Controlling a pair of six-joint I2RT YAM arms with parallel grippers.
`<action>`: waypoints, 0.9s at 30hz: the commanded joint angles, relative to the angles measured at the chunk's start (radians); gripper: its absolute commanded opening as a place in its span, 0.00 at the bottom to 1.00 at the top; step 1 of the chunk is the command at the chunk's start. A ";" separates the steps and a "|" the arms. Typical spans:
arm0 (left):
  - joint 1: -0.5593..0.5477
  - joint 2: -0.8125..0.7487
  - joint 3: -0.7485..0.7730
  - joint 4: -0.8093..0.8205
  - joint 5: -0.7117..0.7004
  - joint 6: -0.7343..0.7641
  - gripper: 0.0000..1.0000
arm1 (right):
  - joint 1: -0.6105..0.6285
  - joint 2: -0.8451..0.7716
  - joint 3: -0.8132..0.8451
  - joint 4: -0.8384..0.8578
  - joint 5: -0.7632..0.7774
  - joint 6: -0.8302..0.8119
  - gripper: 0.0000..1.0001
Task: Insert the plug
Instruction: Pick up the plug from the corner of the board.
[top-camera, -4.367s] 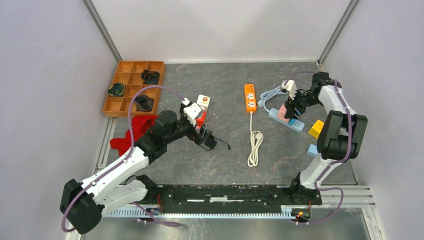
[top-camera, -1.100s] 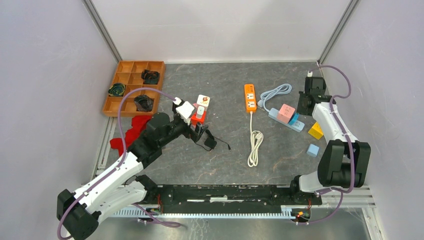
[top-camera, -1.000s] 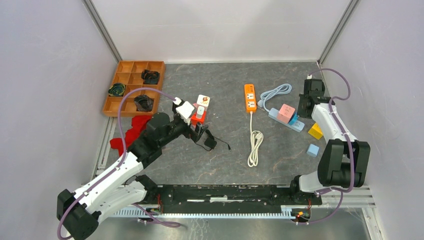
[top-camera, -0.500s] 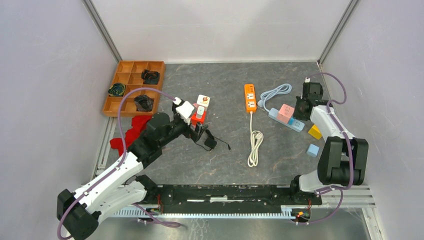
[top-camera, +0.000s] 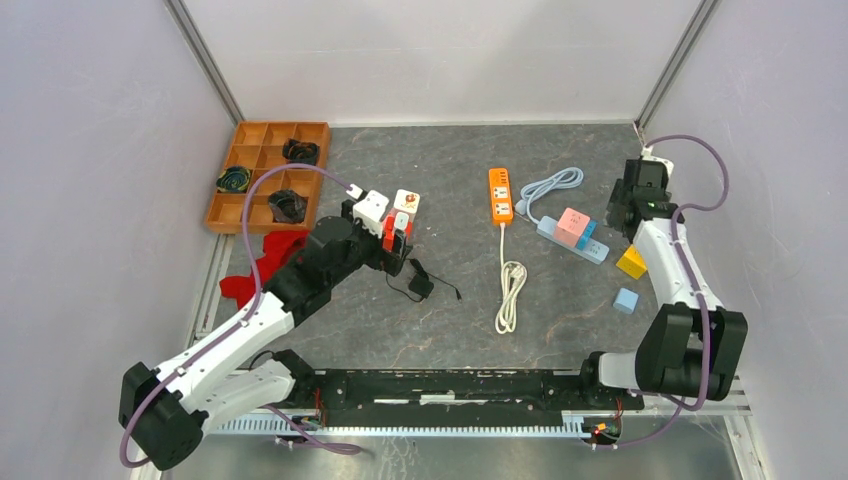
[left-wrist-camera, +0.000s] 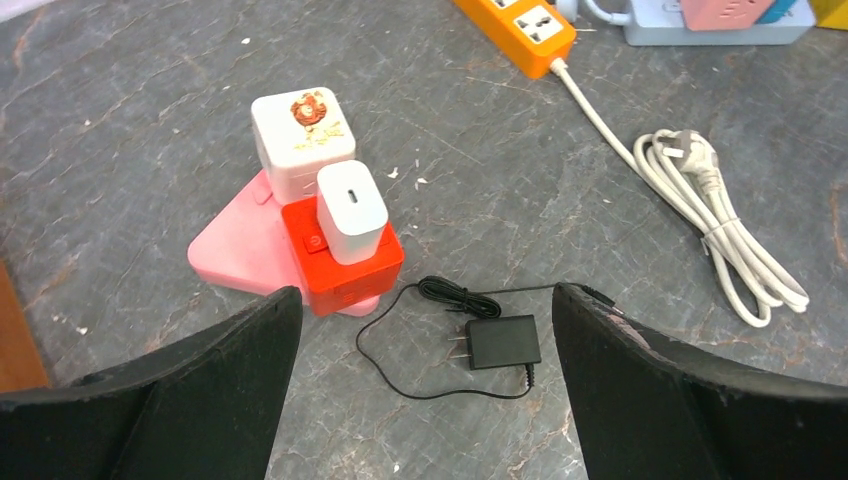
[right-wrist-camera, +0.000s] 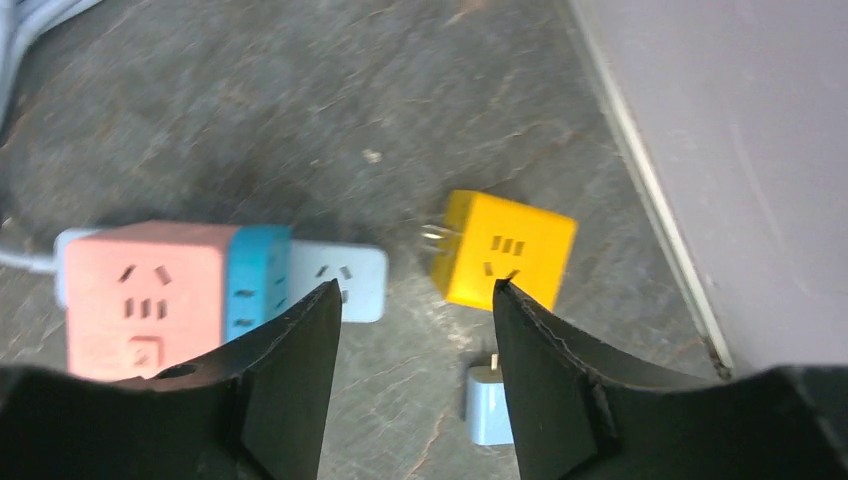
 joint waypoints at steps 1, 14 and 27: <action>0.000 -0.004 0.051 -0.028 -0.077 -0.059 1.00 | -0.042 -0.024 0.013 0.033 0.149 0.069 0.70; 0.000 -0.037 0.038 -0.028 -0.226 -0.047 1.00 | -0.148 0.147 -0.003 0.033 0.137 0.116 0.98; 0.000 0.002 0.033 -0.018 -0.197 -0.038 1.00 | -0.209 0.239 -0.085 0.139 -0.008 0.079 0.96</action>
